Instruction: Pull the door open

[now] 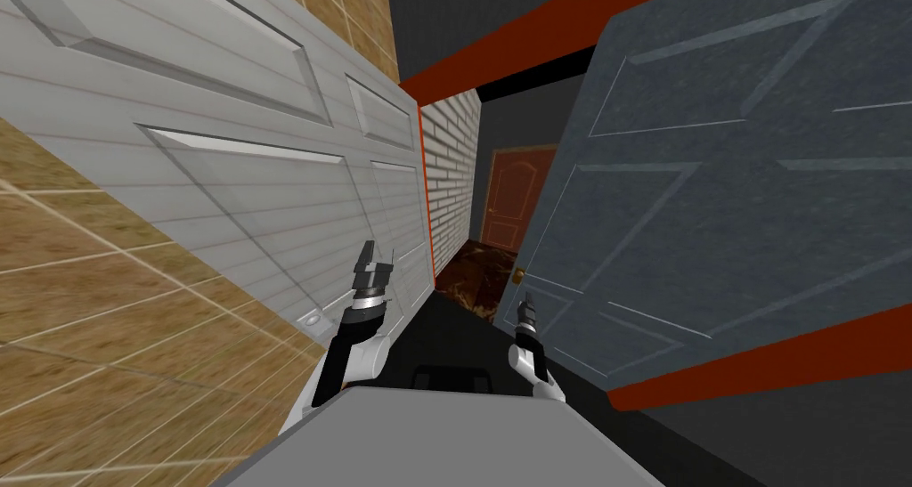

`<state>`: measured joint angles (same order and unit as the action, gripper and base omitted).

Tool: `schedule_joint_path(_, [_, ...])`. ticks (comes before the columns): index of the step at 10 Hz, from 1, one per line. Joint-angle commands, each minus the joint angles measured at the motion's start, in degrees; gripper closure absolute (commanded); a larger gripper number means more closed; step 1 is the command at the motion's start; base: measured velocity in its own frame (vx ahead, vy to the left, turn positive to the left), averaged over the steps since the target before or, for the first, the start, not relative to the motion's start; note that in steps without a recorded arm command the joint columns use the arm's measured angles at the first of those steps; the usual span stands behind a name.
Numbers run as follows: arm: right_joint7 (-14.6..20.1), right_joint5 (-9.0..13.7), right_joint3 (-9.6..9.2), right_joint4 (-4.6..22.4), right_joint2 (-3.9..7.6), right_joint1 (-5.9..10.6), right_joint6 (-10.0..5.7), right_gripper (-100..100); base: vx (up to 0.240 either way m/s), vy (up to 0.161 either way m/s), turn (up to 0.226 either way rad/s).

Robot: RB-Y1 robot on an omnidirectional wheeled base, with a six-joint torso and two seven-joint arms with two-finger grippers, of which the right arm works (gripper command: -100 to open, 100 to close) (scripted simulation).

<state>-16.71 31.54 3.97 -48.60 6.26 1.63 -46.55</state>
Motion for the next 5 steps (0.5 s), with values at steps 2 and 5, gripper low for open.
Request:
schedule_joint_path(2, [-1.0,1.4,0.33,2.8,-0.03,0.88,-0.17,-100,0.104,-0.067,0.075])
schedule_joint_path(5, [-1.9,2.9,0.69,6.6,-0.1,2.28,-0.66,-100,0.088,-0.052,0.067])
